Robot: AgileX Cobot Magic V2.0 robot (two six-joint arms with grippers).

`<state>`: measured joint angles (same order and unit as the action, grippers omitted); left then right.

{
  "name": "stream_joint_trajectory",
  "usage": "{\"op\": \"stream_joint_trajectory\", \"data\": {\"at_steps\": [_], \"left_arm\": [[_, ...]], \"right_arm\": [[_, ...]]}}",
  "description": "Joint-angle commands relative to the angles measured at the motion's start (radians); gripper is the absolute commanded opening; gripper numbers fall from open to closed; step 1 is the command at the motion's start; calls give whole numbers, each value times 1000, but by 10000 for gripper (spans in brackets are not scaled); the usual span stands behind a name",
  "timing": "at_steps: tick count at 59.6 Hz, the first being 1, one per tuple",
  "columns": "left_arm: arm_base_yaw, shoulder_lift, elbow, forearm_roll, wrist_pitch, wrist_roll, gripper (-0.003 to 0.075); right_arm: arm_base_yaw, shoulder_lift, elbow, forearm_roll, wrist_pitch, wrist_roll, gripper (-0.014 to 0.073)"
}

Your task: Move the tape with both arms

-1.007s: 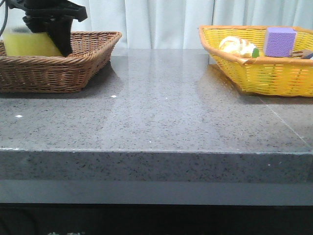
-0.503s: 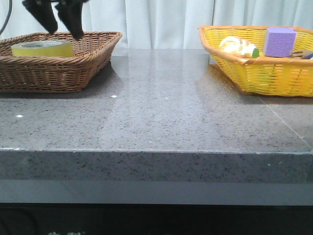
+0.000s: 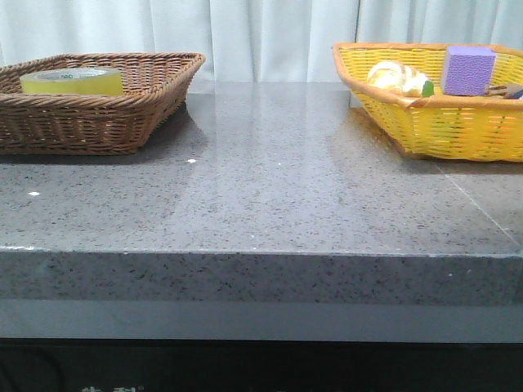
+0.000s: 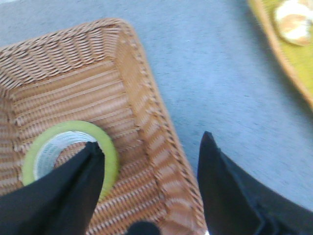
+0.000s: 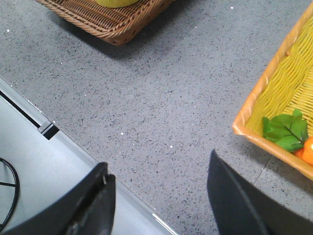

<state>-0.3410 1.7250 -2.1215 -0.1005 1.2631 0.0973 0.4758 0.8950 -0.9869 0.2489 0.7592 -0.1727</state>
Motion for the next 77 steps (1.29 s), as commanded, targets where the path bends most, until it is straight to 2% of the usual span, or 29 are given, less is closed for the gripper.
{"op": "stream_joint_trajectory", "data": {"at_steps": [1,15,32,37,46,60,77], "left_arm": [[-47,-120,48,-16,15,-13,421],[-135,-339,369,36,-100,-18,421],[-144,-621,802,36,-288,-30,421],[-144,-699,903,36,-328,-30,421],[-142,-819,1023,46,-382,-51,421],[-142,-980,1141,242,-413,-294,421],[-142,-1020,1173,250,-440,-299,421]], "right_arm": [[-8,-4,-26,10,-67,0,445],[-8,-4,-26,10,-61,0,445],[-8,-4,-26,-36,-39,0,445],[-20,-6,-26,-63,-43,49,445],[-87,-29,-26,-116,-35,116,445],[-119,-103,-26,-110,17,116,445],[-119,-170,-19,-97,16,116,443]]}}
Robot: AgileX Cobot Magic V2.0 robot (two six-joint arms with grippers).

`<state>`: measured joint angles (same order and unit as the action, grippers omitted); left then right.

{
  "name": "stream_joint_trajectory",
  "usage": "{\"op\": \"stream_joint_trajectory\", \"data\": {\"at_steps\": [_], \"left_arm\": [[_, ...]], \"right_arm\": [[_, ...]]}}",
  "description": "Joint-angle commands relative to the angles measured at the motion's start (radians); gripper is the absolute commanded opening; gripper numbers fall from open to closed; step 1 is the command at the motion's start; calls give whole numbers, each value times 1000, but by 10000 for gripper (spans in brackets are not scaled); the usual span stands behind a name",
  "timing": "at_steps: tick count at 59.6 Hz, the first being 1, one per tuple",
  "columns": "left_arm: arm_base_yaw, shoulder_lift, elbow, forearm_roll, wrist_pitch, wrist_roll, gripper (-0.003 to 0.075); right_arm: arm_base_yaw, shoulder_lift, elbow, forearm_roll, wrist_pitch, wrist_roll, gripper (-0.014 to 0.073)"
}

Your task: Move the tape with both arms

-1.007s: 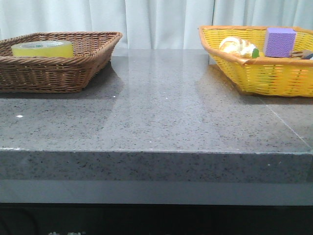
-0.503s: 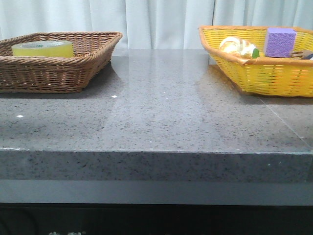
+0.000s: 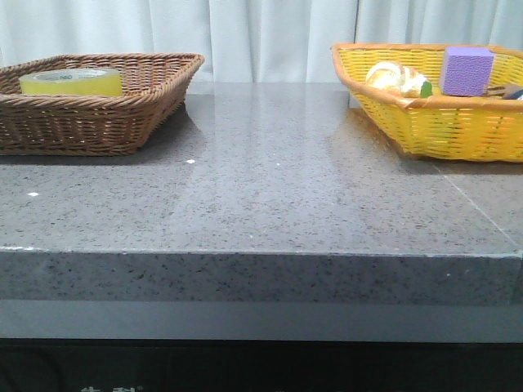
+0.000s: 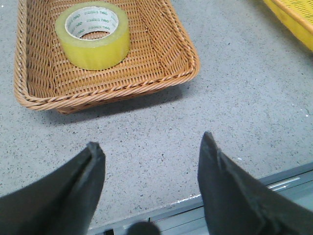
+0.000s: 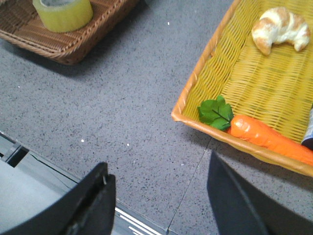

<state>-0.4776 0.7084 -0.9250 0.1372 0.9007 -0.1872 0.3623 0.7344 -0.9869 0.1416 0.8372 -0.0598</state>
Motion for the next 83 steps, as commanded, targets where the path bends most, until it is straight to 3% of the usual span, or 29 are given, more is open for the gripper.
{"op": "stream_joint_trajectory", "data": {"at_steps": [1,8,18,25,71,83], "left_arm": [[-5,-3,-23,12,-78,-14,420],[-5,-3,-23,12,-82,-14,344],[-5,-3,-23,12,-93,-14,107],[-5,-3,-23,12,-97,-2,-21],[17,-43,10,27,-104,1,-20],[163,-224,230,-115,-325,-8,-20]], "right_arm": [[-5,-9,-17,11,-65,3,440],[-5,-8,-7,11,-67,3,328],[-5,-8,17,11,-78,3,59],[-5,-8,25,11,-78,3,-71],[-5,-8,25,11,-89,3,-69],[-5,-8,25,11,-89,3,-69]]}}
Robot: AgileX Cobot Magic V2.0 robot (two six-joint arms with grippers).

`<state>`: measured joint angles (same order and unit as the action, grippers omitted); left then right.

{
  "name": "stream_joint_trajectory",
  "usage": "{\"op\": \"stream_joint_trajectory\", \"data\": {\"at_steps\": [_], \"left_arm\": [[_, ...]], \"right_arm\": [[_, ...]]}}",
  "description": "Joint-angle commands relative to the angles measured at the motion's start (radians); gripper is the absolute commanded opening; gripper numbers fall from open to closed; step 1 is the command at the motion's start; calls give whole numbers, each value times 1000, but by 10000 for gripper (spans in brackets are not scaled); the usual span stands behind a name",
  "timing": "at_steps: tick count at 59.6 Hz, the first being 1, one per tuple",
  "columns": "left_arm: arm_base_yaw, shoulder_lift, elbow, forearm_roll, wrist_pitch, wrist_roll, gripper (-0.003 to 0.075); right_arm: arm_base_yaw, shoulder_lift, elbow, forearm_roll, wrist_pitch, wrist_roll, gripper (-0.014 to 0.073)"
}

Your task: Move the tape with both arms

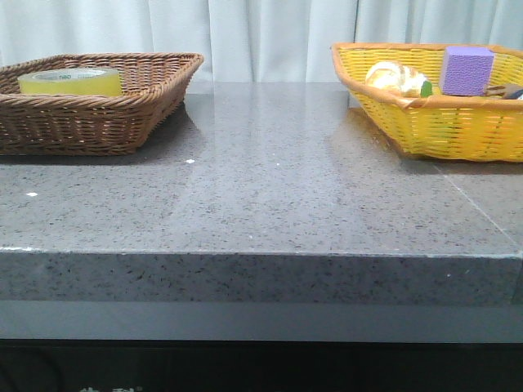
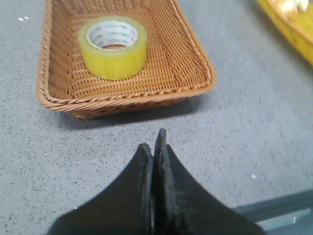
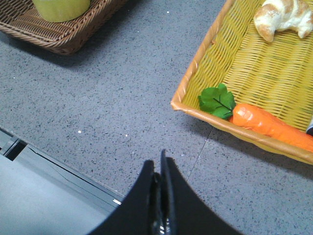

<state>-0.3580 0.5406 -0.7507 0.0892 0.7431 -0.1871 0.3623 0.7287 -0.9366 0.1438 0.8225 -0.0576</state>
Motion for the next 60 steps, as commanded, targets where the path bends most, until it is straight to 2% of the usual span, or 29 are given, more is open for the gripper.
{"op": "stream_joint_trajectory", "data": {"at_steps": [1,11,19,29,43,60], "left_arm": [[59,-77,86,-82,-196,-8,-20],[148,-245,330,-188,-373,-8,-20],[200,-372,517,-209,-521,-8,-20],[241,-522,671,-213,-622,-4,-20],[251,-567,802,-213,-743,-4,-20],[251,-564,799,-153,-730,-4,-20]], "right_arm": [[-5,-2,-25,9,-74,1,-69],[-5,-2,-25,9,-74,1,-69],[-5,-2,-25,9,-74,1,-69],[-5,-2,-25,9,-74,1,-69],[-5,-2,-25,9,-76,1,-69],[-5,-1,-25,9,-74,1,-69]]}}
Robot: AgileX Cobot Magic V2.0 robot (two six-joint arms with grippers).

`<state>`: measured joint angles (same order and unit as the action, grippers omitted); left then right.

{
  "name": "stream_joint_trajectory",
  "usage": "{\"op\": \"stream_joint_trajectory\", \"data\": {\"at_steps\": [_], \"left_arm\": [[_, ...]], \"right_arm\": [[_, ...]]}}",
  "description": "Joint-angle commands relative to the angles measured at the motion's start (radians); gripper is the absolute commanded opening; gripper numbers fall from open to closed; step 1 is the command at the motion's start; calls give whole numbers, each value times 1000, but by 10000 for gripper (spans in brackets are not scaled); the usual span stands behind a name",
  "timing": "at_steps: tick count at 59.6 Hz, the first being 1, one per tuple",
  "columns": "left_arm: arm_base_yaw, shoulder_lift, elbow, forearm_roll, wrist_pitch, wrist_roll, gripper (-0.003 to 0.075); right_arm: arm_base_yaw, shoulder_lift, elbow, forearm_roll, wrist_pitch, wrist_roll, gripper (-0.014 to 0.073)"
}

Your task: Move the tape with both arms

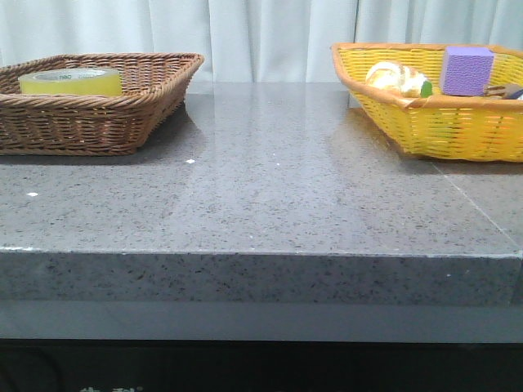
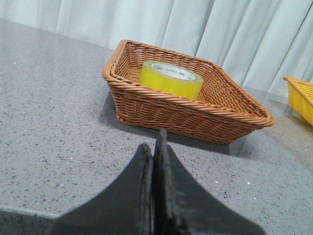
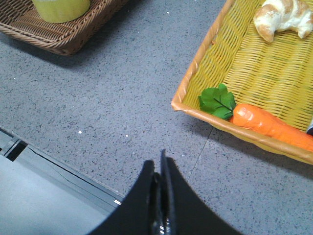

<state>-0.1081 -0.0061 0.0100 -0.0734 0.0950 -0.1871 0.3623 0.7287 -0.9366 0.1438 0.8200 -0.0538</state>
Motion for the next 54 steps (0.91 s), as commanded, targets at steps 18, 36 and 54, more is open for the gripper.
{"op": "stream_joint_trajectory", "data": {"at_steps": [18,36,54], "left_arm": [[1,-18,39,35,-133,111,-20],[1,-18,39,9,-170,143,-20],[1,-18,39,10,-170,143,-20]], "right_arm": [[-5,-1,-25,9,-71,-2,-69],[-5,-1,-25,9,-71,-2,-69],[-5,-1,-25,9,-71,-2,-69]]}}
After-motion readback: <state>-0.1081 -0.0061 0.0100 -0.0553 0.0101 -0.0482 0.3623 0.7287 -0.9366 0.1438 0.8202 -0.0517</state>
